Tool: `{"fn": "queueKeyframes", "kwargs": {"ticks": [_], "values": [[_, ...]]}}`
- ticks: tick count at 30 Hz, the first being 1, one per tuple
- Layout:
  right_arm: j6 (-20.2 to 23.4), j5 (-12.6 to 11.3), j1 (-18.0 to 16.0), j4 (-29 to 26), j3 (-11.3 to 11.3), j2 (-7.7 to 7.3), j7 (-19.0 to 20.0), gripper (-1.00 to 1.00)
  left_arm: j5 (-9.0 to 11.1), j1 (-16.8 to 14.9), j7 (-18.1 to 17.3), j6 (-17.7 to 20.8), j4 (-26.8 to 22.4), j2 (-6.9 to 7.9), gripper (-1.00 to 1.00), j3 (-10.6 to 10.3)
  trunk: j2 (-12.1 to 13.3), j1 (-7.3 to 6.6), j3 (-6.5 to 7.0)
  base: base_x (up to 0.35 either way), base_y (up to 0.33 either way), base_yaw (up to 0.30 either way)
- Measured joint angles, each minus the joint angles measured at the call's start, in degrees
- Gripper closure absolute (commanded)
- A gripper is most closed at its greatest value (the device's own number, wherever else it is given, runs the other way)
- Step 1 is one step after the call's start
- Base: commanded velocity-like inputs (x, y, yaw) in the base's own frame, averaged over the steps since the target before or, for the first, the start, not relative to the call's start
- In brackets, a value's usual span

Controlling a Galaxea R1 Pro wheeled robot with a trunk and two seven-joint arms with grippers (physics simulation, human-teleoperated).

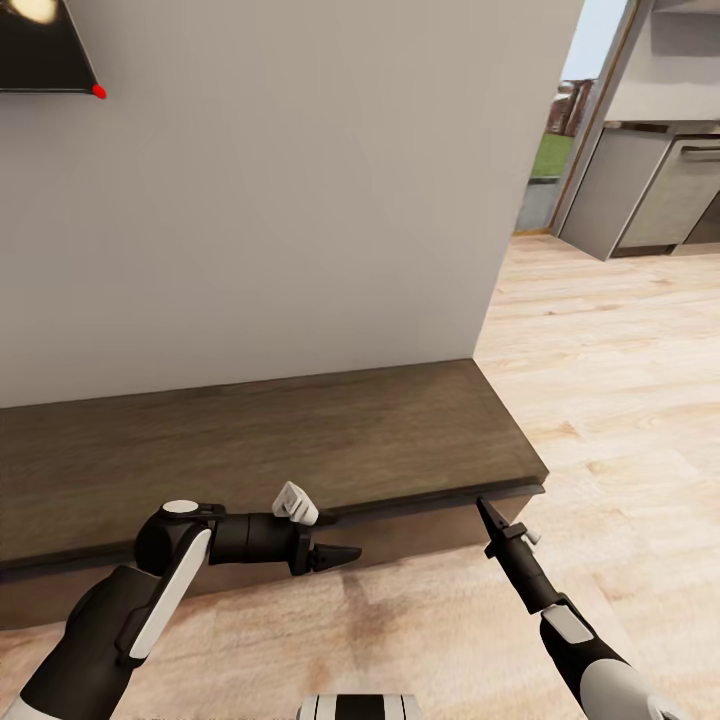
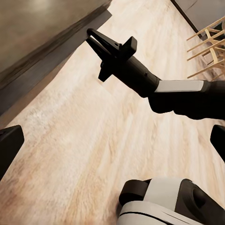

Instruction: Place each of the two pumpkins and all three candles from the living room inside a cabinet in the living room (use any cabinet), then make sure every cabinet is closed, and position the cauldron so it is next to a table in the living room.

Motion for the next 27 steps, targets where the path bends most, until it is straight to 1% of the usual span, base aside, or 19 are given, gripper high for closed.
{"fn": "queueKeyframes", "kwargs": {"ticks": [27], "values": [[-0.06, -0.1, 0.01, -0.01, -0.24, -0.01, -0.06, 1.0, 0.0, 0.0, 0.08, -0.06, -0.01, 0.0, -1.0, -0.07, 0.0, 0.0, 0.0, -0.029, 0.0, 0.0]]}}
